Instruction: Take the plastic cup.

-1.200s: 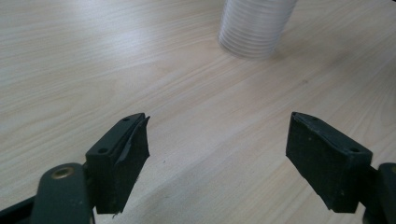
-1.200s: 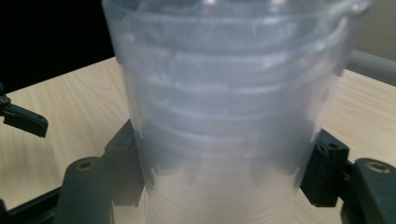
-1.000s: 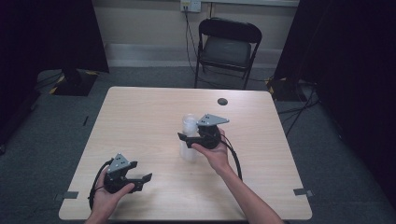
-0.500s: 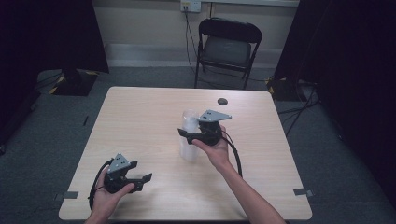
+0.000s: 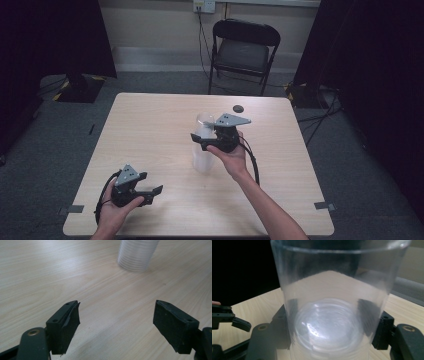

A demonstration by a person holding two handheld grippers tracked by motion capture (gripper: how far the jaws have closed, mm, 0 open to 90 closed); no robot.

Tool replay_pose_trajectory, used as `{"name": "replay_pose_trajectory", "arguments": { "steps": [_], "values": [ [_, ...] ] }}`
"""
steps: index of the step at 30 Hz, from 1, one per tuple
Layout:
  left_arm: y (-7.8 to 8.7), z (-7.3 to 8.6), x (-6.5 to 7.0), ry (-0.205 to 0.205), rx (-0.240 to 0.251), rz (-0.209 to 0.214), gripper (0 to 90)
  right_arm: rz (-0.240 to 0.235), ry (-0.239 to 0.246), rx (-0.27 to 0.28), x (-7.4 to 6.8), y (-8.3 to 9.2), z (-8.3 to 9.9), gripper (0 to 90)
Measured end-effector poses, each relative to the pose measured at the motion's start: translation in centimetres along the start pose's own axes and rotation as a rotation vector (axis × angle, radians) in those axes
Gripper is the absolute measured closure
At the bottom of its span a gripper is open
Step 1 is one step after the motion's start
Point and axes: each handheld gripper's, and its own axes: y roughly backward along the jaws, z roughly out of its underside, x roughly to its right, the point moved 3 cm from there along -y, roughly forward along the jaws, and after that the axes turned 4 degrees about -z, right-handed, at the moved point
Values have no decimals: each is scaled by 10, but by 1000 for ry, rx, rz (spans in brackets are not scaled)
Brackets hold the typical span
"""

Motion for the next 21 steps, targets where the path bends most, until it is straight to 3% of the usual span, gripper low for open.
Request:
{"name": "replay_pose_trajectory", "arguments": {
  "steps": [17, 21],
  "values": [
    [0, 0, 1, 3, 10, 5, 212, -14, -27, 43, 0, 11, -20, 353],
    [0, 0, -1, -2, 9, -12, 211, -13, -29, 50, 0, 14, -23, 355]
  ]
}}
